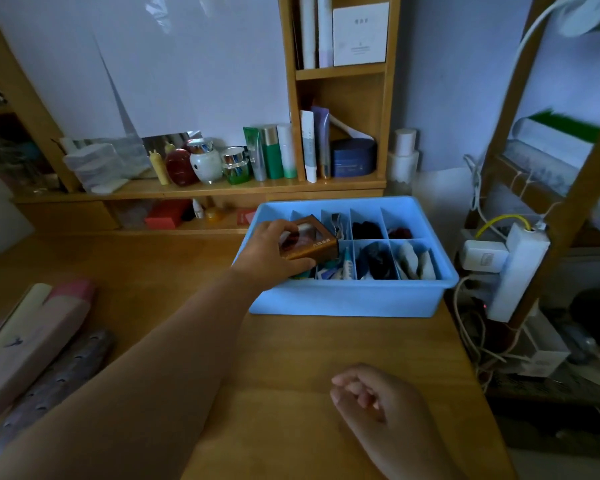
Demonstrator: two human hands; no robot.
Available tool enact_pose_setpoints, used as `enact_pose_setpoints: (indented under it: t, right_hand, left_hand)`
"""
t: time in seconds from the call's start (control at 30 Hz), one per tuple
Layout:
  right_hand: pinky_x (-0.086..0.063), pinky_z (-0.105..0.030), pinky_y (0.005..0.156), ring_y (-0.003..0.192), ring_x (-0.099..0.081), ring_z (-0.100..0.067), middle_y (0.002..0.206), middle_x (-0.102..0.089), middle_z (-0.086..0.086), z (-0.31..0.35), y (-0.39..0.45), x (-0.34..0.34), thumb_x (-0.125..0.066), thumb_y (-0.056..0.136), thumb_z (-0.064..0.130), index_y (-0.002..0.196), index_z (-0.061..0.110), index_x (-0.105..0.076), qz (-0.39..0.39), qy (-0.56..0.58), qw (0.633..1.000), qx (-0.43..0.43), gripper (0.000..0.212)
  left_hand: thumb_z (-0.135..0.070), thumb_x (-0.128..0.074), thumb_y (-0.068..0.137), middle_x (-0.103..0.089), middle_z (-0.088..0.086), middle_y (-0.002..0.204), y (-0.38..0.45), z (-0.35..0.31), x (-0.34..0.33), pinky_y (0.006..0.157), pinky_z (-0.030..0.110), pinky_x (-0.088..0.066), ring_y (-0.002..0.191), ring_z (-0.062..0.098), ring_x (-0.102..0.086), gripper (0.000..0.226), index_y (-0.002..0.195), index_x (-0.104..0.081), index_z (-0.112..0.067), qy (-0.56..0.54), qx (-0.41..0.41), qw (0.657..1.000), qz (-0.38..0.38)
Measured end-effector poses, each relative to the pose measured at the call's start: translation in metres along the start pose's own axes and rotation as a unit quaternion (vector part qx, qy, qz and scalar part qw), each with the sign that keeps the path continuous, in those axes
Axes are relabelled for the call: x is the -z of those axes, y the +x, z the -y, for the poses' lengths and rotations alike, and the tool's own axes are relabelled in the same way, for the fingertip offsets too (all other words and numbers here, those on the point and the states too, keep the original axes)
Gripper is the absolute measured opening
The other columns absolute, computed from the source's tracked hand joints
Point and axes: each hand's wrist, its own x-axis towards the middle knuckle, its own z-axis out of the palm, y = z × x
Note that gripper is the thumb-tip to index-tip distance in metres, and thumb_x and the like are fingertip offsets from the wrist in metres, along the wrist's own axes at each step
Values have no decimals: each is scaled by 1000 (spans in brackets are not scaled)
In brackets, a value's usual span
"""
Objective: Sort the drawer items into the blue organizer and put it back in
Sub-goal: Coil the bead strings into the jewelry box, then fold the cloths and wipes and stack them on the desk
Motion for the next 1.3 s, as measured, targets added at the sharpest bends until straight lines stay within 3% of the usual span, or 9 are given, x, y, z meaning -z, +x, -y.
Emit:
enact_pose_setpoints:
  t: [0.13, 0.37, 0.57, 0.73, 0.87, 1.0, 1.1, 1.2, 1.3]
  right_hand:
    - [-42, -13, 62, 70, -57, -5, 70, -64, 7, 0, 0, 1, -70, 79, 29, 82, 33, -69, -4, 7, 1000, 0, 4]
    - [-43, -13, 64, 75, -57, -1, 75, -65, 5, 2, 0, 2, -67, 84, 29, 83, 33, -68, 12, -28, 999, -20, 5]
    - [-43, -15, 66, 81, -59, -3, 80, -66, 9, 8, -6, -1, -67, 85, 28, 86, 32, -68, 13, -52, 998, -26, 5]
    - [-44, -20, 70, 85, -60, -10, 82, -65, 7, 11, -17, -9, -68, 84, 22, 85, 30, -67, -2, -5, 999, -39, 9]
    - [-41, -16, 77, 94, -58, -4, 90, -66, 11, 14, -25, -14, -70, 83, 23, 97, 42, -60, 7, -4, 1000, -19, 25]
    - [-41, -19, 84, 102, -49, 5, 108, -54, 27, 20, -28, -31, -68, 79, 46, 123, 57, -41, 58, -77, 995, 26, 53]
    - [-45, -23, 86, 101, -52, 1, 112, -55, 22, 29, -25, -51, -64, 72, 59, 129, 44, -48, 38, -133, 984, 115, 62]
    - [-47, -33, 81, 96, -55, -12, 109, -58, 12, 37, -14, -70, -58, 71, 62, 124, 39, -55, 15, -196, 969, 150, 57]
    - [-41, -33, 93, 114, -49, -18, 128, -51, 8, 39, 0, -88, -61, 78, 54, 130, 42, -49, 36, -236, 962, 131, 55]
  left_hand:
    - [-51, -69, 77, -23, 6, 152, -23, -7, 6, 115, 43, -24, 142, 25, -17, 75, 140, -36, -25, 80, -41, 995, -39]
    - [-16, -72, 70, -56, 8, 120, -159, 13, 10, 93, 36, -45, 106, 28, -57, 41, 110, -62, -13, 70, -122, 969, -204]
    - [-57, -65, 69, -21, 1, 152, -225, 72, 16, 108, 42, -31, 137, 29, -29, 77, 136, -30, -42, 157, 142, 973, -95]
    - [-32, -59, 86, -27, -1, 153, -236, 54, -2, 103, 35, -39, 133, 23, -39, 51, 134, -44, -34, 36, 11, 998, -46]
    - [-54, -47, 83, -5, -11, 158, -241, 25, -21, 116, 31, -19, 142, 7, -11, 64, 141, -20, -48, 41, -70, 996, -32]
    - [-47, -57, 86, -35, -6, 141, -238, 22, -14, 91, 19, -43, 115, 1, -42, 61, 139, -35, -25, -121, 77, 979, -148]
    - [-34, -64, 85, -60, -3, 105, -235, 32, -7, 72, 23, -46, 92, 13, -58, 32, 112, -58, -17, -50, 157, 975, -150]
    - [-31, -62, 87, -64, -5, 64, -230, 41, 1, 51, 19, -40, 59, 6, -56, 17, 75, -67, -20, -104, 174, 963, -178]
    - [-23, -61, 89, -64, -4, 61, -224, 47, 15, 48, 15, -37, 55, 4, -53, 19, 72, -69, -21, -206, 171, 938, -220]
